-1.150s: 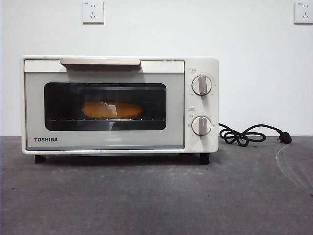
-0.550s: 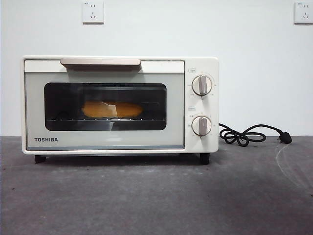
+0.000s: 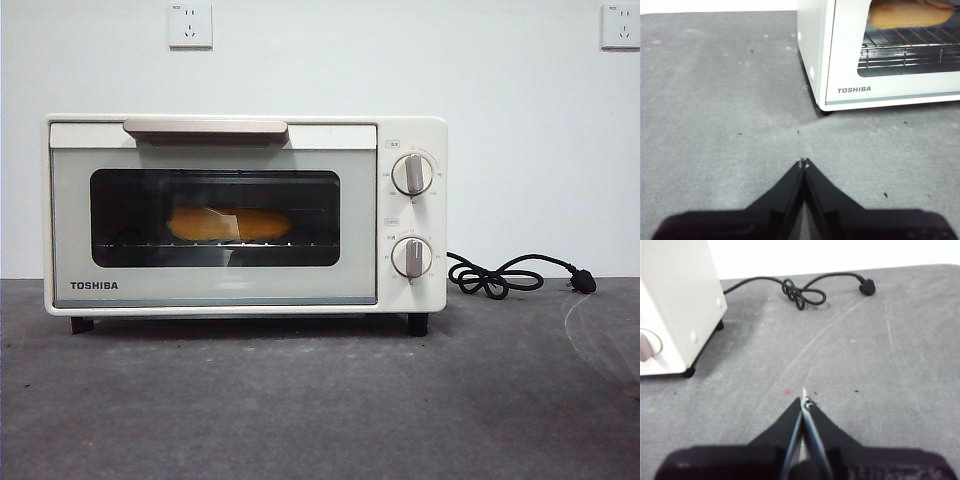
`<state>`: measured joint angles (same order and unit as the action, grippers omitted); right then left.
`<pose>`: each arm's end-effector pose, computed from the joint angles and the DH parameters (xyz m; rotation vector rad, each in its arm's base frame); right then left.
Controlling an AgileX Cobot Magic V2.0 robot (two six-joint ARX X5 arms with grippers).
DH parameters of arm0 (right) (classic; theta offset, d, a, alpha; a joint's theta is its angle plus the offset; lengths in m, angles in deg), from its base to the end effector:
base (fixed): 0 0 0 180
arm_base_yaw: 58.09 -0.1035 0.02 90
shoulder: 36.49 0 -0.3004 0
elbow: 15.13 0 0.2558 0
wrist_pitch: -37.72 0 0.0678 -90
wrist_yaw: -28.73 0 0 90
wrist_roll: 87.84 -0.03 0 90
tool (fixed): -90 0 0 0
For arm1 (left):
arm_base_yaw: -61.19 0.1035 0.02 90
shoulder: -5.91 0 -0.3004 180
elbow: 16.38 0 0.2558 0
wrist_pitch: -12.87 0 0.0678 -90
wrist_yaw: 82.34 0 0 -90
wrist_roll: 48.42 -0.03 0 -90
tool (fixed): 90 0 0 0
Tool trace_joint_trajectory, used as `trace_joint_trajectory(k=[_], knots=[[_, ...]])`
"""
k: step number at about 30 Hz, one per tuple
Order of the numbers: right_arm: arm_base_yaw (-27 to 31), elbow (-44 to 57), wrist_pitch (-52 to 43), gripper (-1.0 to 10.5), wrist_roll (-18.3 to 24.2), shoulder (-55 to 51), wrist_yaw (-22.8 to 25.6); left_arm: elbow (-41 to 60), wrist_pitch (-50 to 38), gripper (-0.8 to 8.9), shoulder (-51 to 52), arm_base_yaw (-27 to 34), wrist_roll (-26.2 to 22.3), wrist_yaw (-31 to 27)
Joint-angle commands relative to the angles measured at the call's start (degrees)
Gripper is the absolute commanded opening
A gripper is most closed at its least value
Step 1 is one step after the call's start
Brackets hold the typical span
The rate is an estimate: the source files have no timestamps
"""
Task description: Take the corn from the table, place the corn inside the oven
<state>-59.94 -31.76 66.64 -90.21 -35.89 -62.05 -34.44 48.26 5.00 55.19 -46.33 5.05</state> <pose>0.0608 0.0024 0.1555 0.0391 0.2259 0.0410 0.0568 -0.0046 0.1531 -0.0123 0.3185 -0.0529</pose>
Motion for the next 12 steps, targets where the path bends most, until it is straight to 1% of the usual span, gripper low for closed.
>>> trace_joint_trajectory(k=[1, 12], knots=[[0.09, 0.68, -0.42, 0.0, 1.03, -0.15, 0.37, 0.37, -0.42, -0.04, 0.02, 0.17, -0.63, 0.02], [0.04, 0.66, -0.46, 0.0, 1.31, -0.07, 0.35, 0.37, -0.39, -0.04, 0.0, 0.17, -0.63, 0.02]])
